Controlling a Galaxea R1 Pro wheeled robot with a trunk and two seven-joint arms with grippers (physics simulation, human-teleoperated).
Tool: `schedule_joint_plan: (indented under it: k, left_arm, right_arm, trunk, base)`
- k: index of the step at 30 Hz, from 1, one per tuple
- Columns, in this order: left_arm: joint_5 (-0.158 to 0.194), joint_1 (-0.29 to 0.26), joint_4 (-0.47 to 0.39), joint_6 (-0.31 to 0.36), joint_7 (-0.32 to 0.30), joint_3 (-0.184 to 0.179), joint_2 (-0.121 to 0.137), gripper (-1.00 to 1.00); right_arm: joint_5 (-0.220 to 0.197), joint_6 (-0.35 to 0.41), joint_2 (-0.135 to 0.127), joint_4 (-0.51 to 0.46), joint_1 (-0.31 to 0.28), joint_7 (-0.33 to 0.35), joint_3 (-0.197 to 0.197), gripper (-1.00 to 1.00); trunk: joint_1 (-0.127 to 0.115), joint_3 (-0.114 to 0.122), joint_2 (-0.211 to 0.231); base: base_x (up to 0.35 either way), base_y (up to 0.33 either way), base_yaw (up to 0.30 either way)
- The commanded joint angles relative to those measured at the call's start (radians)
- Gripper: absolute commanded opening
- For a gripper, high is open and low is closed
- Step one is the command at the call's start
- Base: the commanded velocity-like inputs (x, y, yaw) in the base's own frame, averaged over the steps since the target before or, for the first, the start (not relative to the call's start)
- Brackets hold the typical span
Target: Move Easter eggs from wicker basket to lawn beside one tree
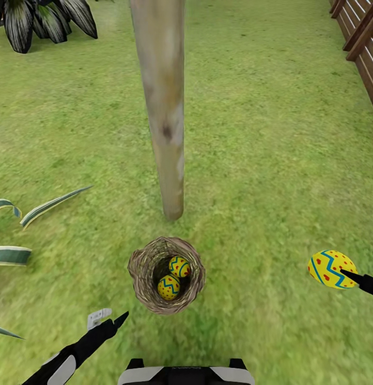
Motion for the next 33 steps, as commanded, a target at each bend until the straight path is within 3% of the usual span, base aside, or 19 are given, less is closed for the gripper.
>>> schedule_joint_plan:
  k: [1, 3, 4, 9, 15, 16, 17, 19, 26, 27, 28, 29, 30, 31, 32, 33]
  left_arm:
    - [0.0, -0.007, -0.005, -0.002, -0.006, -0.003, 0.007, 1.0]
    - [0.0, -0.018, -0.016, 0.009, -0.017, 0.009, 0.018, 1.0]
    - [0.003, -0.024, -0.022, 0.003, -0.011, 0.012, 0.012, 1.0]
    - [0.012, -0.022, -0.05, -0.002, 0.011, -0.015, 0.039, 1.0]
    - [0.001, -0.022, -0.084, 0.032, 0.013, 0.02, 0.073, 1.0]
    - [-0.039, -0.022, -0.905, 0.805, 0.013, 0.246, 0.234, 1.0]
    - [-0.075, -0.022, -0.983, 0.867, 0.012, 0.253, 0.233, 1.0]
    - [-0.103, -0.022, -1.058, 0.94, 0.014, 0.255, 0.231, 1.0]
    - [-0.126, -0.022, -1.069, 0.95, 0.03, 0.247, 0.223, 1.0]
    - [-0.162, -0.022, -1.063, 0.95, 0.065, 0.243, 0.198, 1.0]
    - [-0.225, -0.022, -1.056, 0.95, 0.142, 0.237, 0.143, 1.0]
    - [-0.299, -0.022, -1.052, 0.949, 0.245, 0.219, 0.071, 1.0]
    - [-0.372, -0.022, -1.051, 0.945, 0.339, 0.19, -0.02, 1.0]
    - [-0.441, -0.022, -1.05, 0.932, 0.394, 0.164, -0.093, 1.0]
    - [-0.496, -0.022, -1.05, 0.919, 0.418, 0.15, -0.144, 1.0]
    - [-0.524, -0.022, -1.05, 0.913, 0.429, 0.145, -0.181, 1.0]
  right_arm:
    - [-0.011, 0.007, 0.002, 0.001, 0.0, 0.009, 0.007, -1.0]
    - [-0.009, 0.007, 0.002, 0.002, -0.001, 0.009, 0.007, -1.0]
    - [-0.009, 0.007, 0.002, 0.003, -0.001, 0.009, 0.007, -1.0]
    - [-0.009, 0.007, 0.002, 0.003, -0.001, 0.008, 0.007, -1.0]
    - [-0.009, 0.007, 0.002, 0.003, -0.001, 0.008, 0.007, -1.0]
    - [-0.009, 0.007, 0.002, 0.003, -0.001, 0.008, 0.007, -1.0]
    - [-0.009, 0.007, 0.002, 0.003, -0.001, 0.008, 0.007, -1.0]
    - [-0.008, 0.007, 0.002, 0.003, -0.001, 0.008, 0.007, -1.0]
    - [-0.008, 0.007, 0.002, 0.003, -0.001, 0.008, 0.007, -1.0]
    - [-0.008, 0.007, 0.002, 0.003, -0.001, 0.008, 0.007, -1.0]
    - [-0.008, 0.007, 0.002, 0.003, -0.001, 0.008, 0.007, -1.0]
    - [-0.008, 0.007, 0.002, 0.003, -0.001, 0.008, 0.007, -1.0]
    - [-0.008, 0.007, 0.002, 0.003, -0.001, 0.008, 0.007, -1.0]
    - [-0.008, 0.007, 0.002, 0.003, -0.001, 0.008, 0.007, -1.0]
    - [-0.008, 0.006, 0.002, 0.003, 0.0, 0.008, 0.007, -1.0]
    - [-0.008, 0.006, 0.002, 0.003, 0.0, 0.008, 0.007, -1.0]
  trunk:
    - [0.0, -0.001, -0.001]
    - [0.0, -0.001, -0.001]
    - [0.0, -0.001, -0.001]
    - [0.0, -0.001, -0.001]
    - [0.0, -0.001, -0.001]
    - [0.0, -0.001, -0.001]
    - [0.0, -0.001, -0.001]
    - [0.0, -0.001, -0.001]
    - [0.0, -0.001, -0.001]
    - [0.0, -0.001, -0.001]
    - [0.0, -0.001, -0.001]
    - [0.0, -0.001, -0.001]
    - [0.0, -0.001, -0.001]
    - [0.0, -0.001, -0.001]
    - [0.0, -0.001, -0.001]
    - [0.0, -0.001, -0.001]
  base:
    - [0.0, 0.0, 0.0]
    - [0.0, 0.0, 0.0]
    - [0.0, 0.0, 0.0]
    - [0.0, 0.0, 0.0]
    - [0.0, 0.0, 0.0]
    - [0.0, 0.0, 0.0]
    - [0.0, 0.0, 0.0]
    - [0.0, 0.0, 0.0]
    - [0.0, 0.0, 0.0]
    - [0.0, 0.0, 0.0]
    - [0.0, 0.0, 0.0]
    - [0.0, 0.0, 0.0]
    - [0.0, 0.0, 0.0]
    - [0.0, 0.0, 0.0]
    - [0.0, 0.0, 0.0]
    - [0.0, 0.0, 0.0]
